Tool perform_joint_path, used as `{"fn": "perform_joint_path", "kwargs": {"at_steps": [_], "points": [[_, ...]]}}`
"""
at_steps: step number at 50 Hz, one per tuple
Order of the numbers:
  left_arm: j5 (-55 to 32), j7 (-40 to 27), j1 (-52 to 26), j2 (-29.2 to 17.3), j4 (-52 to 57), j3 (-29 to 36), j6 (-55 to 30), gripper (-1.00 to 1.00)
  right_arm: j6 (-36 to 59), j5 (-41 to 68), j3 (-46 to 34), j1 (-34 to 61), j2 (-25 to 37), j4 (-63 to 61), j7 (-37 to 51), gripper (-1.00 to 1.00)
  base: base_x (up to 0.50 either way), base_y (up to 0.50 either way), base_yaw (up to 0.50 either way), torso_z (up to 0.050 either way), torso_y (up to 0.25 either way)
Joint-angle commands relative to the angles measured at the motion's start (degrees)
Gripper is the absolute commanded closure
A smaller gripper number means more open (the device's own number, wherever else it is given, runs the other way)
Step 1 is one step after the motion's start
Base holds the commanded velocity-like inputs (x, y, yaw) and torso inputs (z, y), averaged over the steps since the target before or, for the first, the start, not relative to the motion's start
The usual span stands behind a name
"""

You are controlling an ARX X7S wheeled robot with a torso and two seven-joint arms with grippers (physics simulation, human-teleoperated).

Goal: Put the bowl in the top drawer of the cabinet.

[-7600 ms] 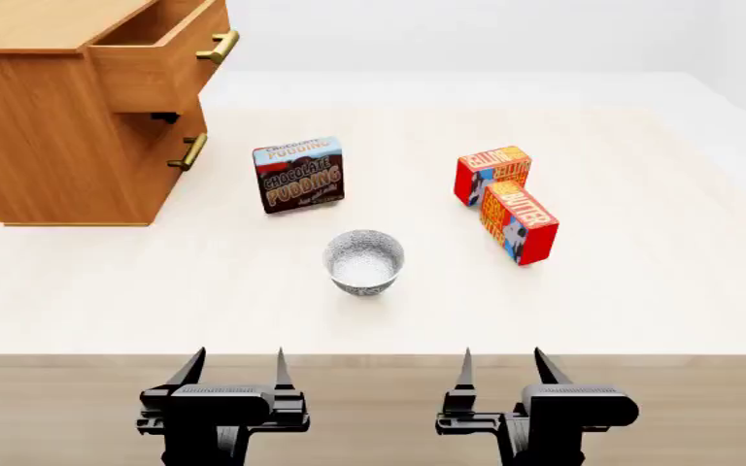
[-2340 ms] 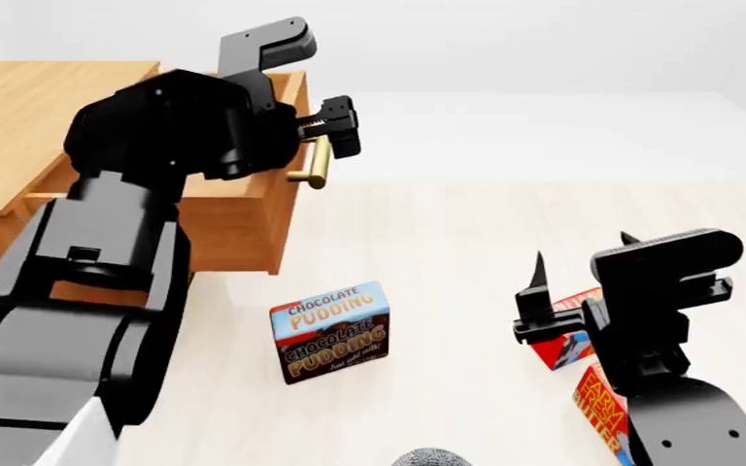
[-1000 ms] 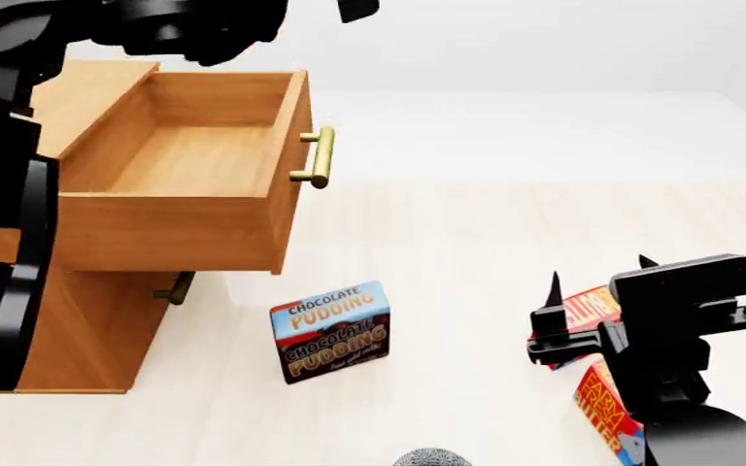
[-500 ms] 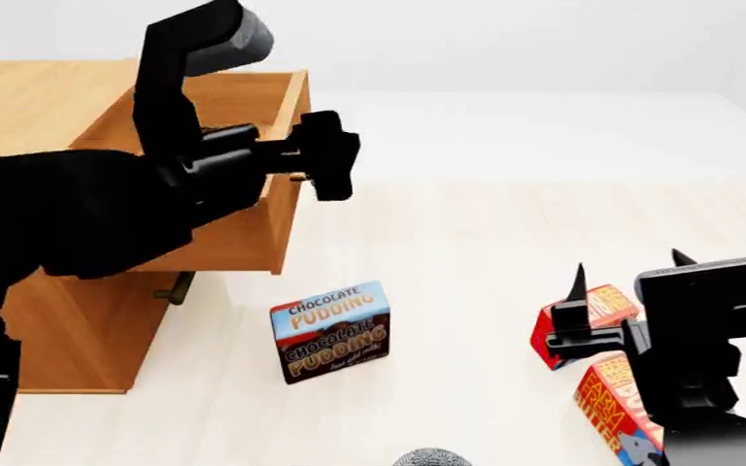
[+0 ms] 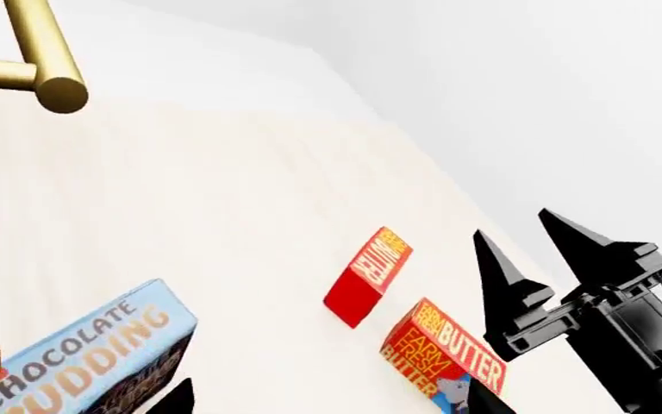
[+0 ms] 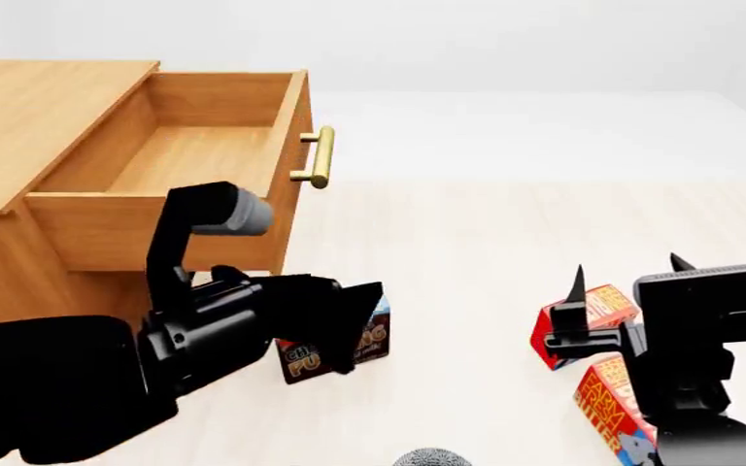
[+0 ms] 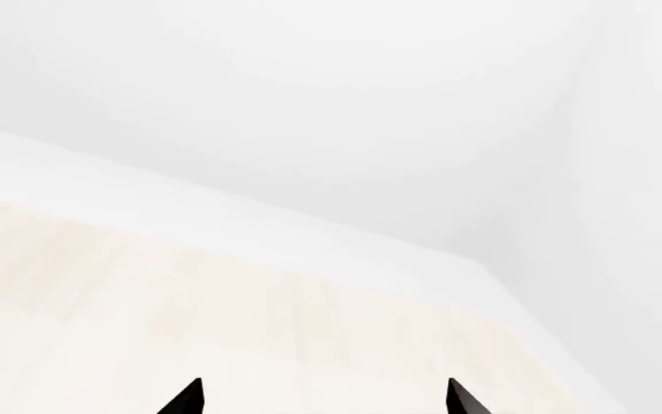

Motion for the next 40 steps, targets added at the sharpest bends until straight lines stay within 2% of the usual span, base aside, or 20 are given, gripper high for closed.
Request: {"fn": "perform_joint_path", "kwargs": {"at_steps": [1, 20, 40], "points": [[1.2, 2.2, 6.3, 0.4, 2.6, 0.3, 0.5, -1.00, -2.0, 0.4, 0.3, -0.8, -0.4, 1.2, 0.0, -1.00, 0.00, 0.00, 0.00, 0.000, 0.000], [13.5, 11.4, 17.9, 3.6, 0.3, 6.4, -1.3, -1.00, -4.0, 0.2, 0.2, -2.5, 0.1, 1.7, 0.2, -1.00, 0.00, 0.00, 0.00, 0.000, 0.000], [20.7, 15.5, 23.2, 4.3, -3.5, 11.4, -2.1, -1.00, -5.5, 0.6, 0.2, -3.4, 0.0, 2.5, 0.3, -1.00, 0.00, 0.00, 0.00, 0.000, 0.000]]}}
